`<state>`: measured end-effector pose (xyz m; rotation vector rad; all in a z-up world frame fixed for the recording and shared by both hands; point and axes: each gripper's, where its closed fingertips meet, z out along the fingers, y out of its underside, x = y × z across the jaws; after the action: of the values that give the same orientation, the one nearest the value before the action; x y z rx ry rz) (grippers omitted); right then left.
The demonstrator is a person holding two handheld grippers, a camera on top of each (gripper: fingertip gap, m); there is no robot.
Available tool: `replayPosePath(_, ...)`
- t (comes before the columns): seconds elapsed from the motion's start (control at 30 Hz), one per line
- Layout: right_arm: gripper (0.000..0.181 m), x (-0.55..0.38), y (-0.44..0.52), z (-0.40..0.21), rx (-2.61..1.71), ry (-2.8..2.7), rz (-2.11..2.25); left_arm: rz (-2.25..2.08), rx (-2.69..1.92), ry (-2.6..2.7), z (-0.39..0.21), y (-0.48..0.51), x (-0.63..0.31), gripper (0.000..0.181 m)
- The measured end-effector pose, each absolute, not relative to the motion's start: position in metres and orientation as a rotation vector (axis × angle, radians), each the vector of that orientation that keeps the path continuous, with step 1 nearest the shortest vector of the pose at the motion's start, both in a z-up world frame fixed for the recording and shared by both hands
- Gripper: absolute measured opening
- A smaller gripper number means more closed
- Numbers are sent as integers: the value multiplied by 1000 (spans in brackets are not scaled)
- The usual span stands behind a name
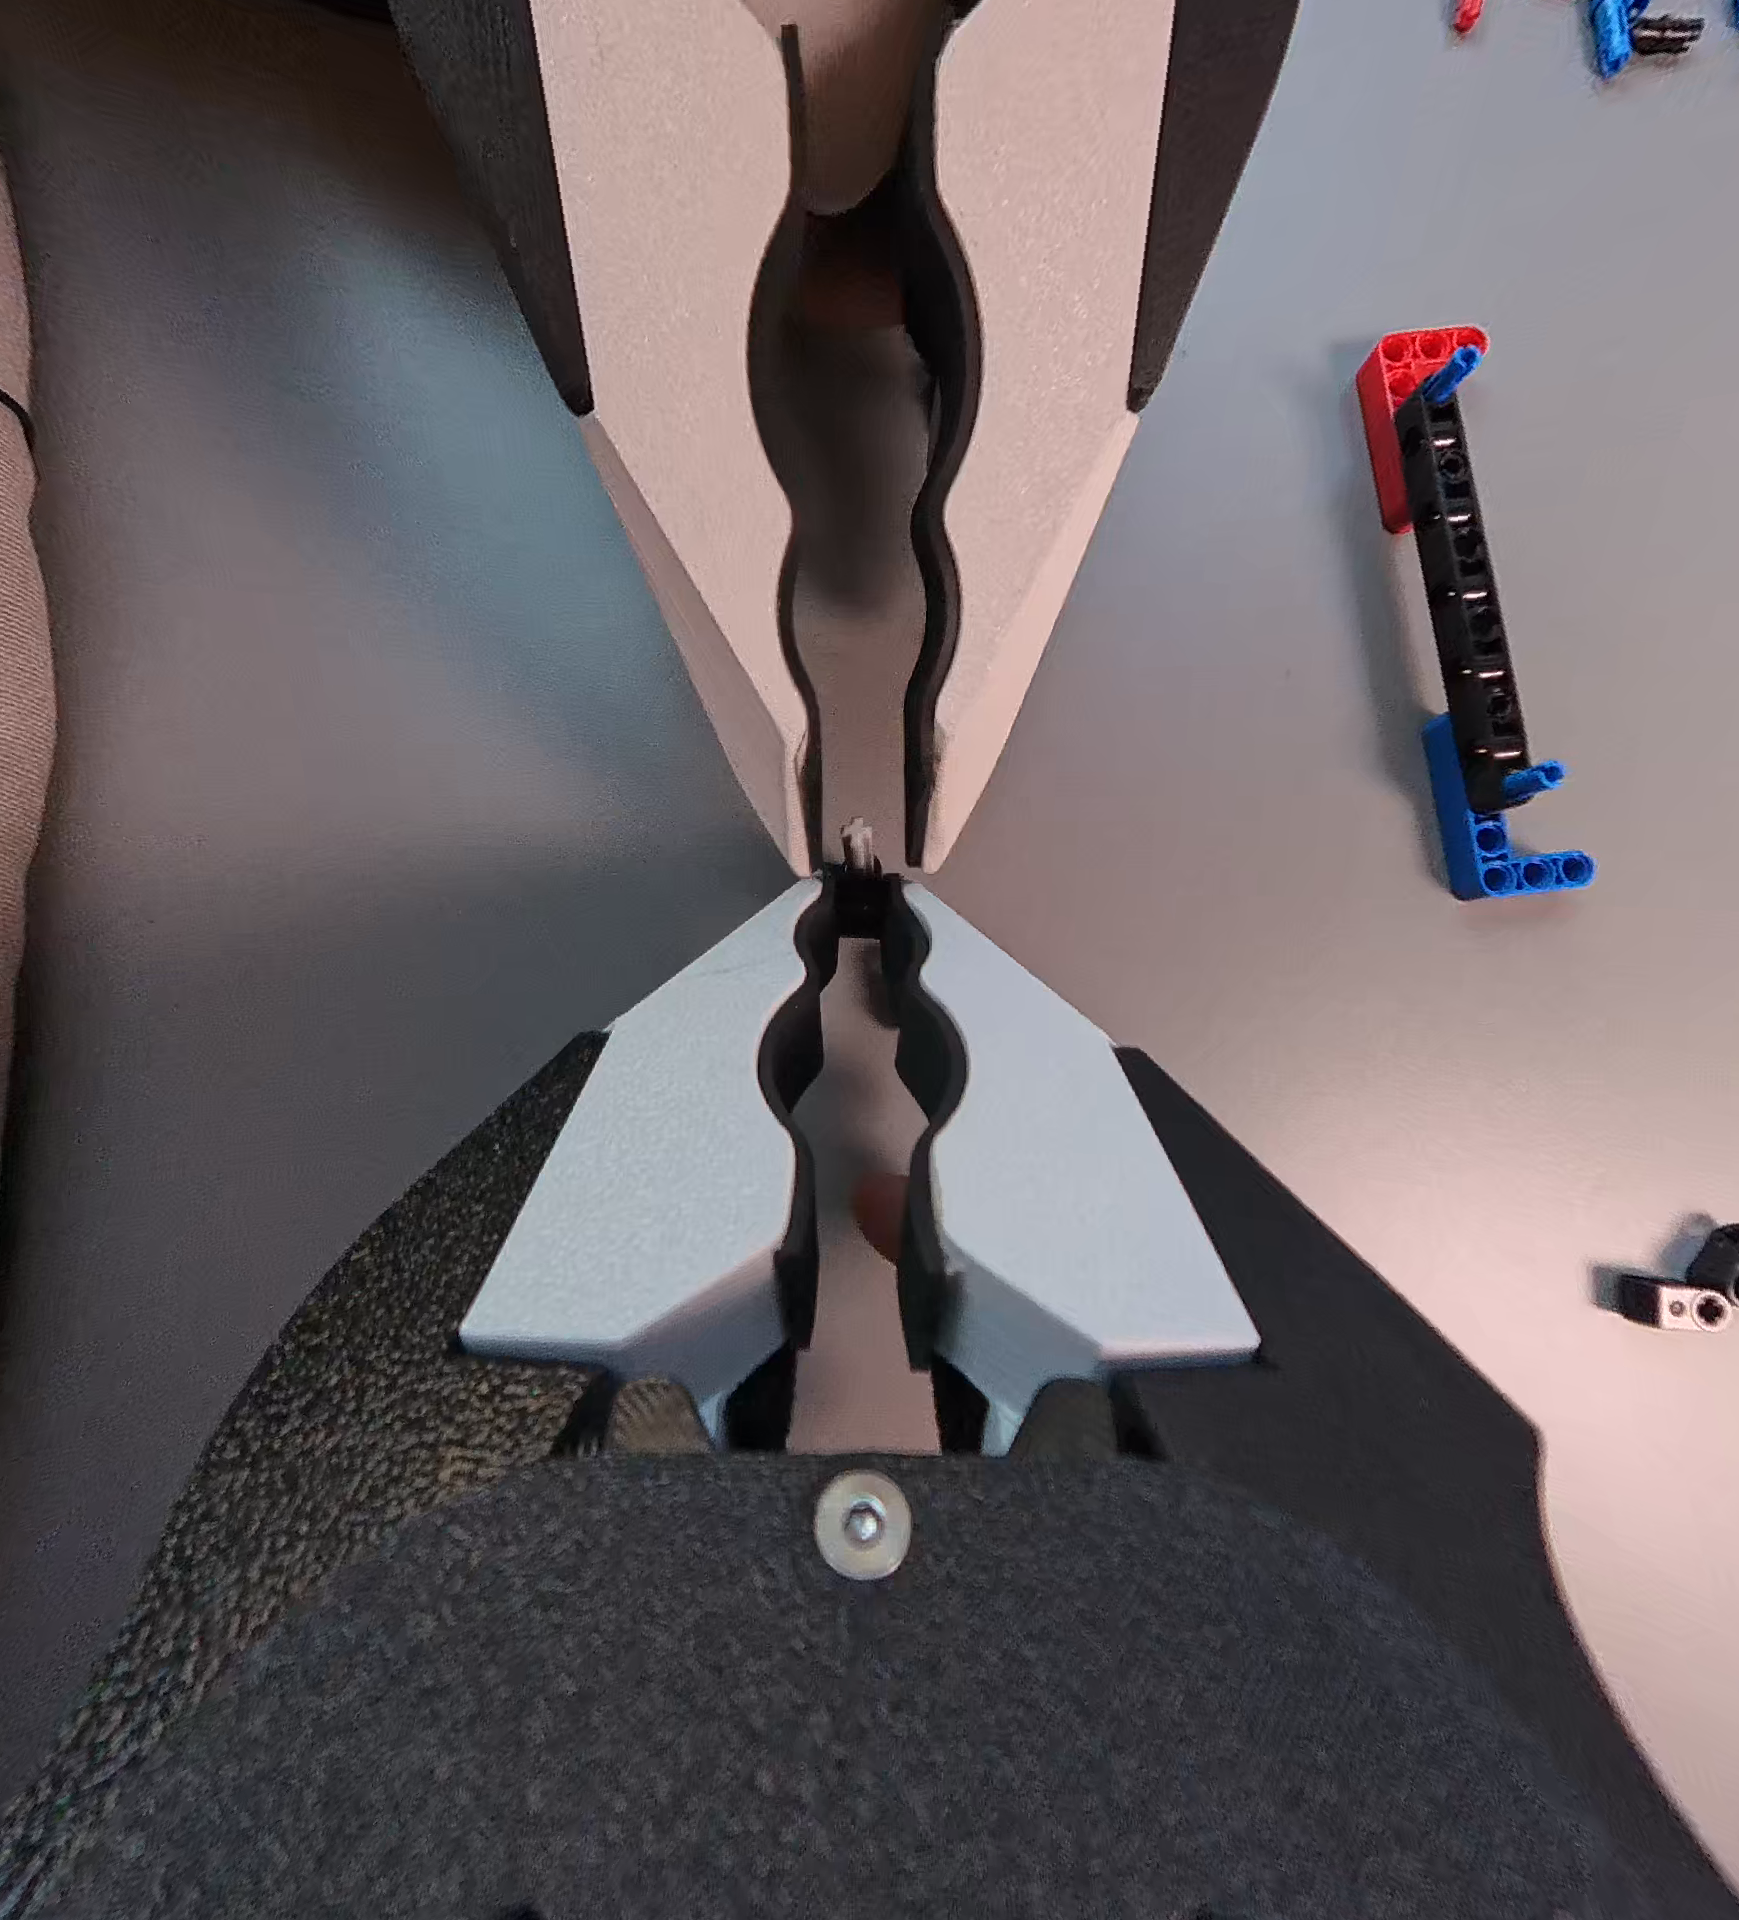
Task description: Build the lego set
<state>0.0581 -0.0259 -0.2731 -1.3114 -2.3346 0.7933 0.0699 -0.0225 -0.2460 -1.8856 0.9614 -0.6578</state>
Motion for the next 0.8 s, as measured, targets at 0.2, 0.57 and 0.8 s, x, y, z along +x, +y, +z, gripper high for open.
replayPosePath(0.2,17,58,-29,-269,-1338,-2253,866,-624,-1876,1030,-248,-28,72,3)
replayPosePath(0.57,25,73,-6,-277,-1297,-2329,746,-620,-1865,1075,-249,-29,73,8)
replayPosePath(0.8,6,67,-6,-280,-1262,-2355,696,-644,-1864,1063,-245,-33,69,13)
